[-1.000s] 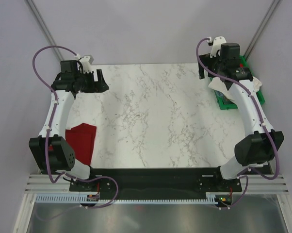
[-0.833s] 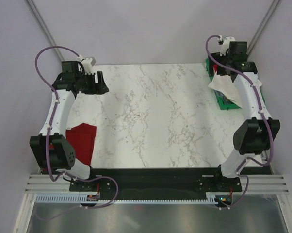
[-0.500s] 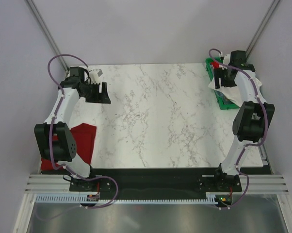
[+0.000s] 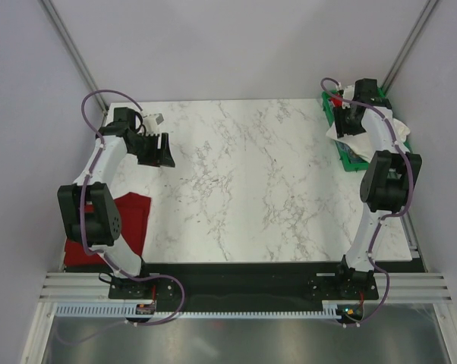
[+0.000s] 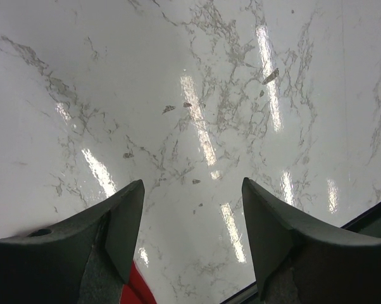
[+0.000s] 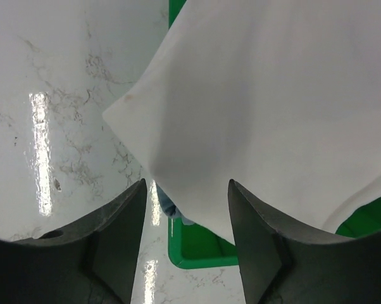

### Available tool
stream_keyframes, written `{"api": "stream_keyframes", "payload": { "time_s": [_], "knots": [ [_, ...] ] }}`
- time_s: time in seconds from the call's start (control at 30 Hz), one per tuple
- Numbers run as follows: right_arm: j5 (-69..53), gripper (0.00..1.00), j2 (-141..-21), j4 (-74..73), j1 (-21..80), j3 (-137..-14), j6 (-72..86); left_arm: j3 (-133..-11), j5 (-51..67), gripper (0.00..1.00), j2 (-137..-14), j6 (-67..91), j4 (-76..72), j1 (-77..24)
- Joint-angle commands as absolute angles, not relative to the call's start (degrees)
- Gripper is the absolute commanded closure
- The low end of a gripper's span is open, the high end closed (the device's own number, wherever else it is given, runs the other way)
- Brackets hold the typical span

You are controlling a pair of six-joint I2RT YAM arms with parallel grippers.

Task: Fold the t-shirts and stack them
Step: Grab the tshirt from the pile

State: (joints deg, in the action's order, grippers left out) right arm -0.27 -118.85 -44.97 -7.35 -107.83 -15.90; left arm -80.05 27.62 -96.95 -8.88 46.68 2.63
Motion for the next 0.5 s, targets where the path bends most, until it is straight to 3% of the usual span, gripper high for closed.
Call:
{"api": "stream_keyframes", "payload": {
  "time_s": [0.0, 0.17, 0.23, 0.4, 0.47],
  "knots": [
    [2.19, 0.39, -120.93, -43.68, -7.38, -111.35, -16.44, -81.56, 29.18, 0.29, -97.03, -10.02, 46.93, 2.55],
    [2.37, 0.48, -122.87, -43.42, -7.47, -112.76, -16.35, -81.56, 28.83, 0.29, -97.38, -9.76, 46.93, 2.55],
    [2.46, 0.64, -122.96, -43.07, -7.47, -113.20, -16.43, -81.48, 28.83, 0.29, -97.38, -9.84, 47.02, 2.64],
    [4.04, 0.80, -120.42, -42.28, -7.47, -113.64, -16.70, -81.39, 28.65, 0.29, -97.12, -9.84, 47.02, 2.64],
    [4.04, 0.95, -118.05, -42.19, -7.38, -113.47, -17.05, -81.47, 28.91, 0.29, -97.30, -9.84, 46.93, 2.64]
  ]
}}
